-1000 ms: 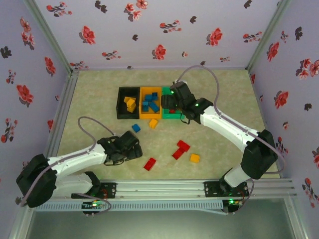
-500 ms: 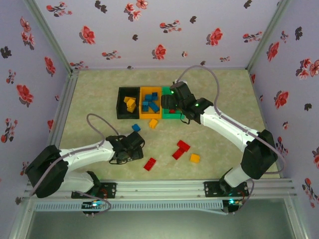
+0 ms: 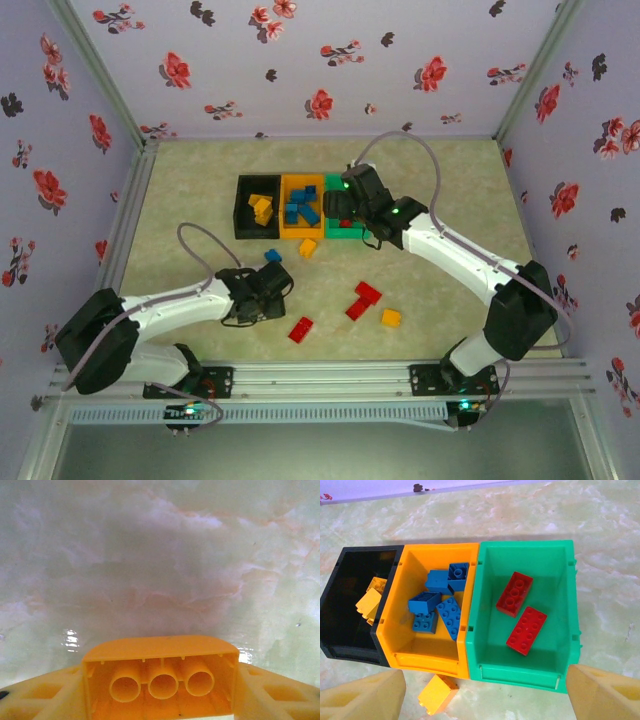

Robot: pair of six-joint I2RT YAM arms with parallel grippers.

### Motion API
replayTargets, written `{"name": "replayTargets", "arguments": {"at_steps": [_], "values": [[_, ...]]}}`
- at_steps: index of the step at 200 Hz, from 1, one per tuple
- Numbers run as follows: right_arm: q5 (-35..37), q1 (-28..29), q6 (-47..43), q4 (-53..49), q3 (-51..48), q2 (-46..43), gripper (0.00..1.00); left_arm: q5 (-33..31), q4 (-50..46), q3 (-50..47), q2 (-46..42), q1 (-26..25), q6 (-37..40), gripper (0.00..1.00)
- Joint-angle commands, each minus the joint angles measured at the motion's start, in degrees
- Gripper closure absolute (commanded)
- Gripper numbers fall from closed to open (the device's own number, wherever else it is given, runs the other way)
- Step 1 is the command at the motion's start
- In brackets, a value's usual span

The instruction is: Sort the legos into containers by color

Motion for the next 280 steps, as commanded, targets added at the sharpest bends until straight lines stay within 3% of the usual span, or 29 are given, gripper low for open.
{"name": "replayTargets", "arguments": {"at_steps": [1, 54, 101, 170, 210, 230, 250, 280], "values": [[1.5, -0.2, 0.7, 0.3, -0.9, -2.1, 0.16, -3.1, -3.9, 3.6, -2.0, 2.9, 4.5, 0.41], [1.5, -0.2, 0.6, 0.0, -1.3, -3.1, 0.16, -2.4, -6.2, 15.0, -1.4, 16.0, 20.3, 0.41], [1.8, -0.2, 0.6, -0.9, -1.5, -4.5, 0.16, 0.4, -6.2, 29.2, 8.2, 25.5, 31.5, 0.42], [3.7, -0.2, 0.1, -2.7, -2.9, -8.2, 0.15, 4.6, -7.4, 50.3, 26.6, 33.0, 37.9, 0.43], [4.4, -0.3, -0.2, -3.3, -3.6, -9.8, 0.15, 10.5, -8.8, 58.8, 34.3, 34.9, 41.1, 0.43], [4.3, -0.3, -0.3, -3.4, -3.7, -10.1, 0.14, 10.9, -10.0, 61.5, 37.1, 35.1, 41.9, 0.36], [4.4, -0.3, -0.3, -3.5, -3.6, -10.1, 0.14, 10.9, -11.0, 63.4, 39.2, 35.2, 42.2, 0.17], [4.4, -0.3, -0.4, -3.8, -3.6, -10.1, 0.14, 10.9, -10.6, 63.5, 38.8, 35.3, 41.9, 0.13]]}}
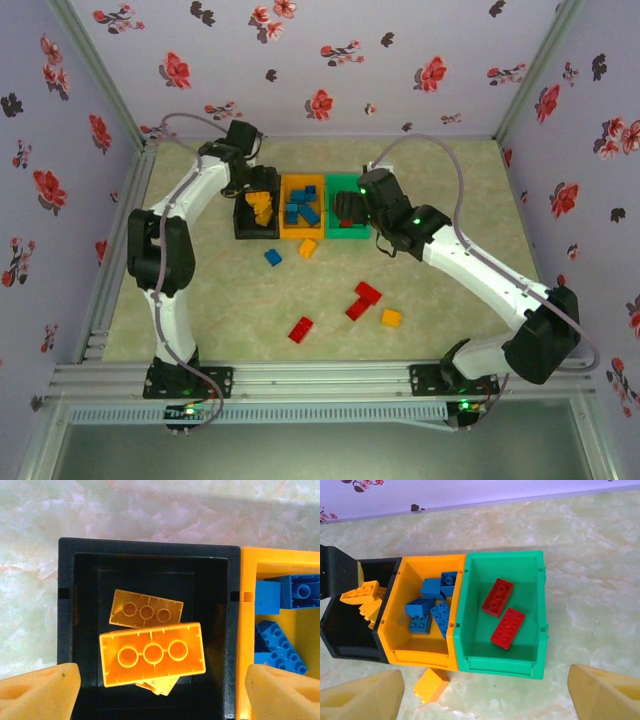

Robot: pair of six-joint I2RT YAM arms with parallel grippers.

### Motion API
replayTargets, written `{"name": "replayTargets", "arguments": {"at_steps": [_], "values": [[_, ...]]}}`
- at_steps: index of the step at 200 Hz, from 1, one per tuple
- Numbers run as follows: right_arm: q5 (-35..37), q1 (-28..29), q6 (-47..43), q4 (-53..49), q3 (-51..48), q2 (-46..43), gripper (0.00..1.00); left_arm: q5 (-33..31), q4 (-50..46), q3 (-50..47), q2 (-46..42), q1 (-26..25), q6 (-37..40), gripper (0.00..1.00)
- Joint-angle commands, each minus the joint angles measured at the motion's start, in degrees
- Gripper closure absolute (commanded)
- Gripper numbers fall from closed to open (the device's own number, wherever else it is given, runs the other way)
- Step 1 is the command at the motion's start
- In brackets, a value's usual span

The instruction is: Sort the legos into containers by color

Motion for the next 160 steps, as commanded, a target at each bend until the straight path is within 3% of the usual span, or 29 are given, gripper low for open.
{"name": "replayTargets", "arguments": {"at_steps": [1, 56, 160], "values": [[1.8, -0.3, -0.3, -0.8, -0.5, -1.4, 0.14, 1.0, -2.0, 1.8, -0.1, 0.6, 1.0, 0.13], [1.7, -0.3, -0.6, -1.2, -0.6, -1.3, 0.14, 1.1, -0.9, -2.8, -6.7, 0.4, 0.3, 0.13], [1.6, -0.3, -1.1, -3.5, -2.5, -0.7, 0.14, 0.7, 4.7, -21.3, -23.0, -0.7, -2.8, 0.12]]}}
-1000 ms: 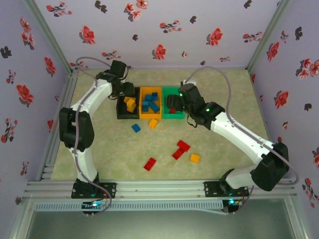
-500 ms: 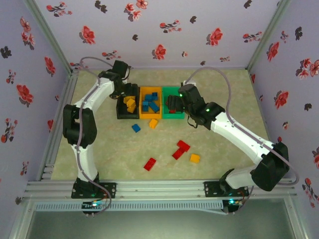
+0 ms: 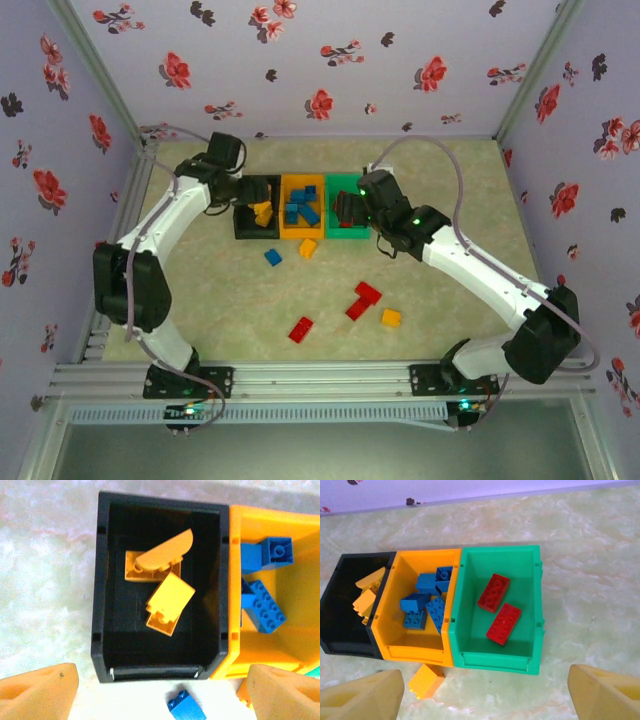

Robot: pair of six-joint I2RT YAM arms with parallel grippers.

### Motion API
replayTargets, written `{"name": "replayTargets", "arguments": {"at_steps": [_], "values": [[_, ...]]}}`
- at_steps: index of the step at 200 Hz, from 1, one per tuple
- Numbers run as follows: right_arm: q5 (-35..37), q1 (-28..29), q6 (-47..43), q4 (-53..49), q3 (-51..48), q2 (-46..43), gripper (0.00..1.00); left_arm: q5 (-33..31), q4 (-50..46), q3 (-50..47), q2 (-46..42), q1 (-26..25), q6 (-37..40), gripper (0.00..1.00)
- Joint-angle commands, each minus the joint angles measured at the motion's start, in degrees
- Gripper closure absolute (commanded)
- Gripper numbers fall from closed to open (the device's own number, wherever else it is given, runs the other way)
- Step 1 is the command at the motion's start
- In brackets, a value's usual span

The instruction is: Sort the legos into containers by color

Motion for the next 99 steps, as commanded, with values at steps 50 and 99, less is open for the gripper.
{"name": "replayTargets", "arguments": {"at_steps": [50, 99], "values": [[-6.0, 0.8, -3.7, -2.5, -10.3, -2.6, 0.15, -3.0, 0.9, -12.0, -11.5, -3.0, -1.8, 0.12], [-6.2, 4.9, -1.9, -8.4, -17.6, -4.1, 0.17, -3.9, 1.2, -17.9, -16.6, -4.1, -4.4, 0.12]]}}
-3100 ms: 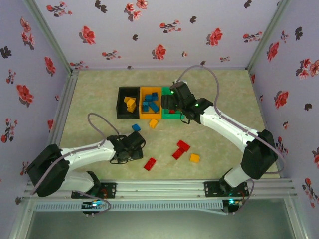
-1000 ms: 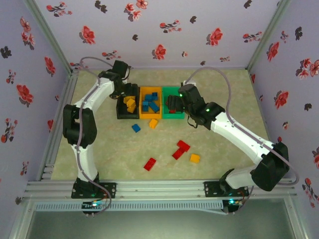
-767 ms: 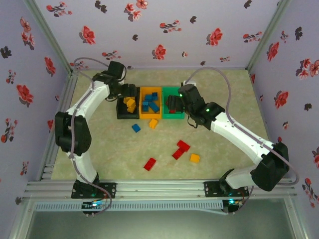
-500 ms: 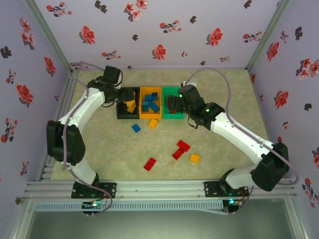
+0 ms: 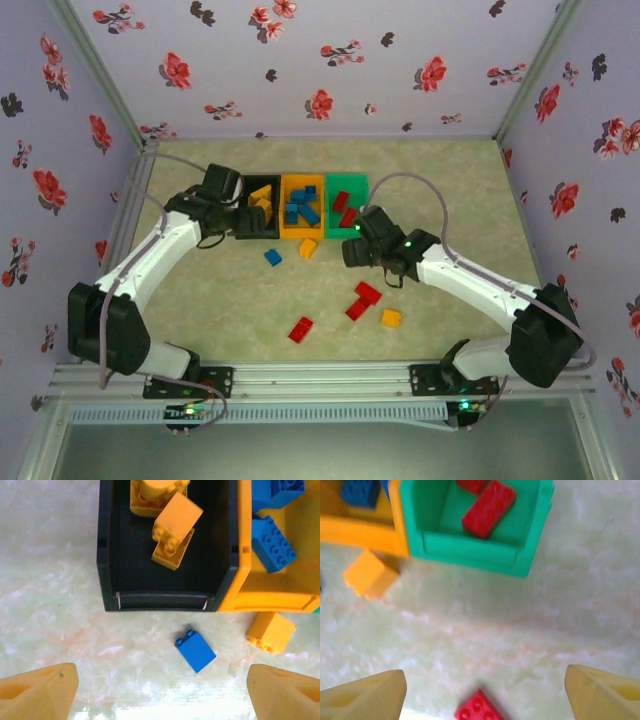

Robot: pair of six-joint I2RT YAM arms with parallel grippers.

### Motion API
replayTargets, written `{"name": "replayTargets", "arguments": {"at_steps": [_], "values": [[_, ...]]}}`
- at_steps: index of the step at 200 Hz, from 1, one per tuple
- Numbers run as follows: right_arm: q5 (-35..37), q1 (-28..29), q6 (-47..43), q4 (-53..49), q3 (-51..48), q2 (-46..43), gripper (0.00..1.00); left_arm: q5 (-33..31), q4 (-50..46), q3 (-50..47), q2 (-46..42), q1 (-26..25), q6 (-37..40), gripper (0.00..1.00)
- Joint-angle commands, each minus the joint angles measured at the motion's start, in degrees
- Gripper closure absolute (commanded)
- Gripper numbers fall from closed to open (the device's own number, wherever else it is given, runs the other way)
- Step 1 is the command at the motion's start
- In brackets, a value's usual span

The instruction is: Sort the legos into containers by color

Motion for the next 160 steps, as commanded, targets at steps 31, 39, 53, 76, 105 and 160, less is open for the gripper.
{"name": "replayTargets", "arguments": {"at_steps": [31, 39, 53, 76, 105, 160], "values": [[-2.7, 3.6, 3.1, -4.5, -7.5, -4.6, 0.18, -2.2, -1.1, -0.7, -1.7, -0.3, -2.2, 0.12], [-2.9, 3.8, 3.4, -4.5, -8.2, -4.6, 0.18, -2.2, -0.9, -0.9, -1.8, -0.3, -2.3, 0.12], [-3.3, 4.0, 3.4, -4.1, -8.9, -4.2, 0.18, -2.2, -0.9, -0.9, -1.6, -0.3, -2.4, 0.12], [-4.9, 4.3, 2.9, -2.4, -9.1, -2.2, 0.18, -2.2, -1.2, -0.9, -1.0, -0.4, -2.4, 0.12], [-4.1, 4.4, 2.7, -1.7, -8.3, 1.6, 0.19, -2.2, -1.5, -1.2, -1.6, -0.4, -2.7, 0.12], [-3.9, 4.4, 1.0, -1.2, -6.6, 7.5, 0.23, -2.5, -2.6, -0.9, -3.2, -0.5, -2.4, 0.12]]}}
